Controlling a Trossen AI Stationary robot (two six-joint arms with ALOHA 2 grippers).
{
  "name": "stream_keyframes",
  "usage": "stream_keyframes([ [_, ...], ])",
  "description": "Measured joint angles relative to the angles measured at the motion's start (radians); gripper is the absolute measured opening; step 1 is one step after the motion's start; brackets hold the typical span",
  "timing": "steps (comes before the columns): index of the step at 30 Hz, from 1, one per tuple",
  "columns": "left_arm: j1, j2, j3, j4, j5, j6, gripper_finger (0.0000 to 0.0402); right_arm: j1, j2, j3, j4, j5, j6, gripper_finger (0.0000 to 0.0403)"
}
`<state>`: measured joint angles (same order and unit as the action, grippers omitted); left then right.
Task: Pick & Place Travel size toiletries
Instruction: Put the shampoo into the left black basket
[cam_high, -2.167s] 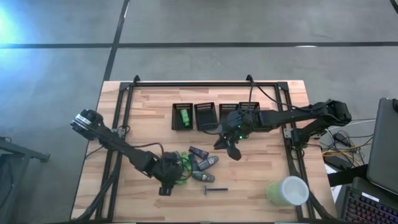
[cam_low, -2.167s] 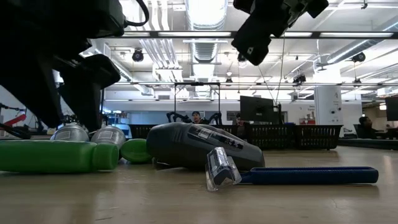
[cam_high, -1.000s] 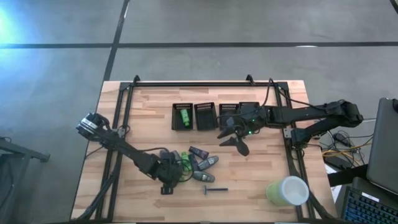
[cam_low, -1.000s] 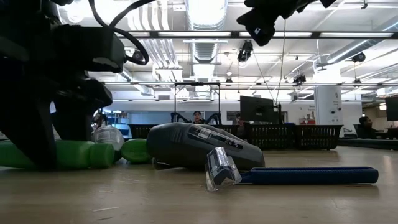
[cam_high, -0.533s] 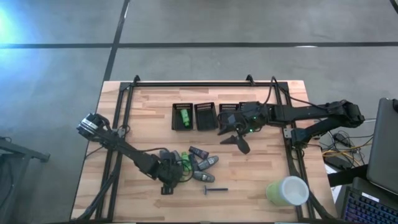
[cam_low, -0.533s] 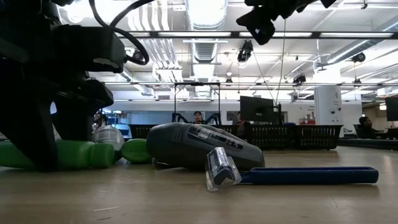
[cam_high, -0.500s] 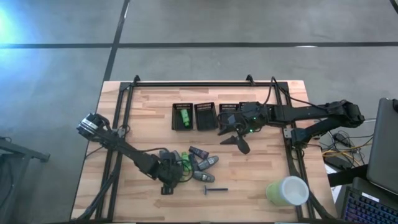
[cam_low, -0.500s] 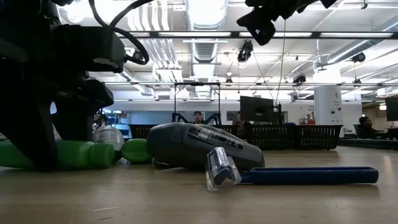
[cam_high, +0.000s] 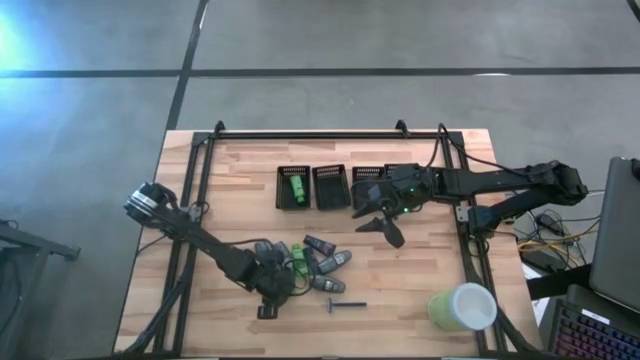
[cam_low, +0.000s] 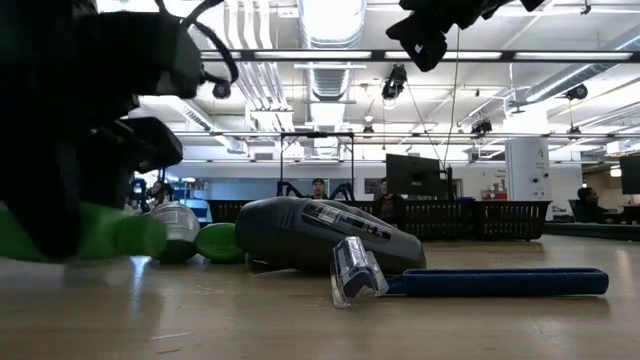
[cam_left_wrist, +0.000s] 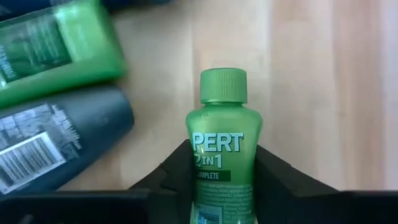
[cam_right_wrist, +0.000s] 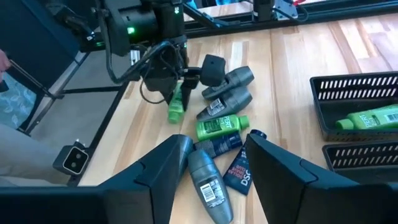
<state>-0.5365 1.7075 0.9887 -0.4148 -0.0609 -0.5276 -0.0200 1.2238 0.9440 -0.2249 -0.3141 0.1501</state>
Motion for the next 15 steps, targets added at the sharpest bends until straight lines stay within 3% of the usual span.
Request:
stream_keyframes([
  [6, 0.001, -0.071, 0.04, -0.041, -0.035, -0.163, 0.0113, 0.0, -0.01, 0.0, -0.007, 0.0, 0.002, 0.0159],
  [10, 0.008, -0.185, 0.038, -0.039, -0.192, -0.411, 0.0125, 0.0, -0.012, 0.0, -0.007, 0.0, 0.001, 0.0147],
  [15, 0.095, -0.334, -0.013, -0.108, -0.412, -0.75, 0.0124, 0.0, -0.013, 0.0, -0.004, 0.0, -0.009, 0.0131],
])
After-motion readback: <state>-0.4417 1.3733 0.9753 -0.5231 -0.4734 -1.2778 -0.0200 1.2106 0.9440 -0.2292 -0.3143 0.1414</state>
